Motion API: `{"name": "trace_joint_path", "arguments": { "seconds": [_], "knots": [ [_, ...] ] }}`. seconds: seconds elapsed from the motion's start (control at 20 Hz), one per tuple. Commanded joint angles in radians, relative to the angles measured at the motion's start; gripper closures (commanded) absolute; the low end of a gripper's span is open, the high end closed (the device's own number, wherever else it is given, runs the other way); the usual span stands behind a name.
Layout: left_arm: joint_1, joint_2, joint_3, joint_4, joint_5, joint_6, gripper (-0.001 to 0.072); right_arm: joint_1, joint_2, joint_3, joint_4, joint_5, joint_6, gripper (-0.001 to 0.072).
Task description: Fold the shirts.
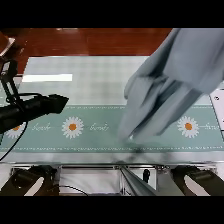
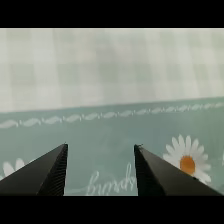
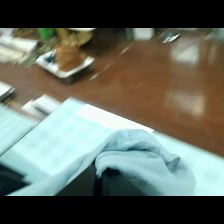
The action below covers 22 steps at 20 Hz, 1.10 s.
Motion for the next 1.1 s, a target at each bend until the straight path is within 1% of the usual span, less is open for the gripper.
{"name": "trace_joint_path", "arguments": {
  "seconds": [0.0,0.15,0.25,0.4,0.55,0.6,0.65,0.7,0.8,0.85,0.95,1.0,1.05],
  "knots": [
    [0.000,0.001,0.000,0.034,0.116,0.000,0.0198,0.188,-0.022,-0.183,0.002,-0.035,0.013,0.0692],
    [0.000,-0.002,-0.001,0.034,0.102,0.000,0.0198,0.344,-0.063,-0.417,0.004,-0.192,0.041,0.0692],
    [0.000,-0.012,-0.002,0.020,0.078,0.000,0.0198,0.427,-0.131,-0.529,0.012,-0.283,0.062,0.0692],
    [0.000,-0.032,-0.016,-0.015,0.050,0.001,0.0198,0.512,-0.284,-0.598,0.086,-0.352,0.063,0.0692],
    [0.000,-0.051,-0.021,-0.018,0.005,0.000,0.0198,0.550,-0.423,-0.599,0.086,-0.363,0.088,0.0691],
    [0.000,-0.055,-0.021,-0.018,-0.011,0.000,0.0198,0.545,-0.443,-0.599,0.082,-0.365,0.107,0.0608],
    [0.000,-0.057,-0.021,-0.018,-0.027,0.000,0.0198,0.523,-0.445,-0.598,0.076,-0.364,0.111,0.0374],
    [0.000,-0.058,-0.021,-0.018,-0.038,0.001,0.0198,0.483,-0.430,-0.597,0.073,-0.352,0.111,0.0296],
    [0.000,-0.058,-0.021,-0.018,-0.062,0.000,0.0198,0.363,-0.369,-0.596,0.056,-0.294,0.109,0.0296],
    [0.000,-0.058,-0.021,-0.018,-0.086,0.000,0.0198,0.282,-0.319,-0.597,0.006,-0.242,0.109,0.0296],
    [0.000,-0.060,-0.023,-0.017,-0.163,0.000,0.0198,0.108,-0.204,-0.611,-0.198,-0.129,0.165,0.0296],
    [0.002,-0.060,-0.037,0.001,-0.200,-0.015,0.0198,0.014,-0.135,-0.645,-0.317,-0.082,0.193,0.0296],
    [0.010,-0.059,-0.061,0.042,-0.224,-0.061,0.0198,-0.075,-0.066,-0.700,-0.419,-0.051,0.217,0.0296]
  ]
}}
